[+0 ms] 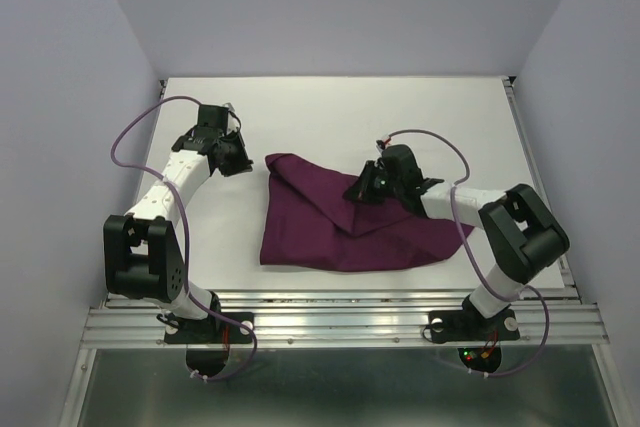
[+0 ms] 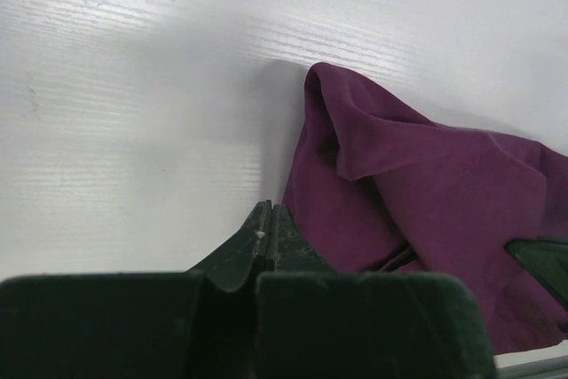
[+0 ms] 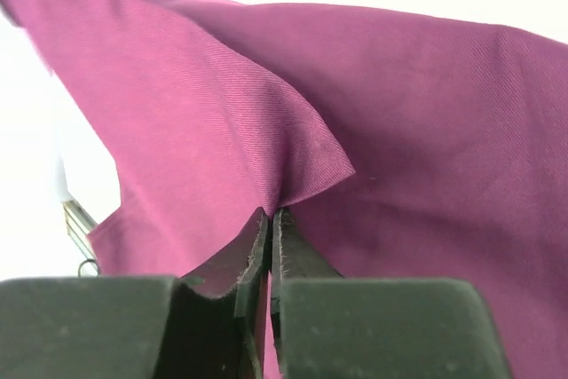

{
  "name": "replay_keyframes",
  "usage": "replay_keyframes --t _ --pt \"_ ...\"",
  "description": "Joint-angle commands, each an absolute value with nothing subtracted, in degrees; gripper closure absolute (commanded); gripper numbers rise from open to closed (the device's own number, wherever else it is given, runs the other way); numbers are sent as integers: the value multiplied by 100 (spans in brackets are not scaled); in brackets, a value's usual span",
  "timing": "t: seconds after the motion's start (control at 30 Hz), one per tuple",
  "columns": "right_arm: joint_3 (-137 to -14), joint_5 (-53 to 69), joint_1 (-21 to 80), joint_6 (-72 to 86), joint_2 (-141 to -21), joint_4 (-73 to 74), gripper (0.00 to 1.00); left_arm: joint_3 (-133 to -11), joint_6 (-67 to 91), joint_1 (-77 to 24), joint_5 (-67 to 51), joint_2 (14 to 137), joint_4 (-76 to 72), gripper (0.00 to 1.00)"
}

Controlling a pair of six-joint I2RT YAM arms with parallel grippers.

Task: Prepare the surgical pack
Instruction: Pack the surgical kit at the center of the board.

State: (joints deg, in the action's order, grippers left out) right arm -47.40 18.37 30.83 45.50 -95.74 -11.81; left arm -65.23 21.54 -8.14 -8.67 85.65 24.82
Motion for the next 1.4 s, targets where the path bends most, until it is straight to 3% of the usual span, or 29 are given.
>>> replay_keyframes --t 0.0,0.27,0.53,0.8,0.87,0.93,0.97,1.0,1.07,1.2,1.37 --pt "-4825 1792 3111 4044 -9009 -1266 99 -6469 2206 -791 -888 8367 2320 100" --pt "-4957 2645 3567 3148 -8447 -810 99 -6635 2250 -721 -853 8402 2347 100" --pt "-5221 2146 4411 2093 -8139 191 99 -6759 2276 -624 -888 8394 2391 100" --pt "-5449 1837 5000 1644 -8173 887 91 -6759 2470 -448 -1046 8174 2347 98" --pt "-5493 1837 5071 1617 -8340 958 83 -6759 2487 -439 -1194 8121 2355 95" --pt "-5519 1820 5123 1608 -8437 1133 76 -6750 2461 -439 -1326 8086 2399 86" --pt "-5520 1776 5124 1608 -8464 1264 57 -6672 2435 -439 -1458 8016 2434 77" --pt "-5502 1697 5124 1608 -8455 1335 46 -6619 2426 -439 -1520 7963 2452 72" --pt "-5458 1302 5124 1565 -8298 1511 36 -6304 2426 -439 -1792 7719 2452 59" --pt "-5370 319 5124 1494 -7736 1967 25 -5698 2504 -457 -2126 7147 2513 42" --pt "-5212 -553 4669 1503 -7024 2197 20 -5011 2751 -720 -2338 6330 2680 37"
